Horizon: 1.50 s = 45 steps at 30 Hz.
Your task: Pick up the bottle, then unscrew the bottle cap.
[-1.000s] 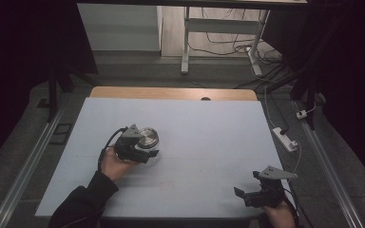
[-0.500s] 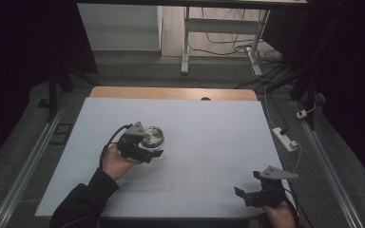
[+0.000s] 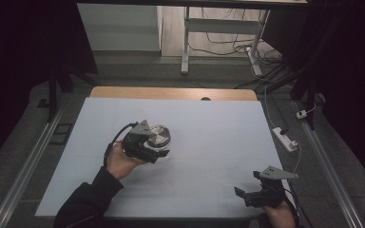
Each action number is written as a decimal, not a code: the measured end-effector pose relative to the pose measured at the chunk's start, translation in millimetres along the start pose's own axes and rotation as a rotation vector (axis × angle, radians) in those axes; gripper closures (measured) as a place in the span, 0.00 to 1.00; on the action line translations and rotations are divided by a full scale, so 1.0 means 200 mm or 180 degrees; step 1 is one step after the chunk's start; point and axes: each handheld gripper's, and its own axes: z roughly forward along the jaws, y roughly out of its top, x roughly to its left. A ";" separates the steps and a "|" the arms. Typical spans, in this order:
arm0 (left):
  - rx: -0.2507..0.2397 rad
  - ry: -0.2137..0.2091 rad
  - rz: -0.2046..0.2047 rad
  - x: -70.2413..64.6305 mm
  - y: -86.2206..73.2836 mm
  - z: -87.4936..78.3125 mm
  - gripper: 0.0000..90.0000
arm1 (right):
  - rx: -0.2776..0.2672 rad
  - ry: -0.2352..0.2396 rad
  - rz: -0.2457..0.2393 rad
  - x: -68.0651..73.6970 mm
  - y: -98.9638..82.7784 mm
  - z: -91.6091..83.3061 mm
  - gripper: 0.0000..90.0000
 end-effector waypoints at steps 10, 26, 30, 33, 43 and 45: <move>0.0020 -0.0164 0.0059 -0.09 0.03 0.02 0.17 | -0.0002 0.0002 -0.0014 0.00 0.00 0.00 0.00; 0.0015 -0.0301 0.0181 -0.18 0.07 0.03 0.17 | -0.0026 0.0004 -0.0012 0.00 0.00 -0.01 0.00; 0.0001 -0.0302 0.0183 -0.18 0.07 0.03 0.17 | -0.0097 0.0012 0.0008 0.00 0.00 -0.01 0.00; -0.0004 -0.0285 0.0180 -0.18 0.07 0.02 0.17 | -0.0144 0.0041 0.0026 0.01 0.01 -0.02 0.00; 0.0025 -0.0291 0.0182 -0.18 0.06 0.04 0.17 | -0.0192 0.0145 -0.0048 0.04 0.06 -0.02 0.00; 0.0026 -0.0282 0.0183 -0.18 0.06 0.04 0.17 | -0.0205 0.0158 -0.0058 0.05 0.06 -0.02 0.00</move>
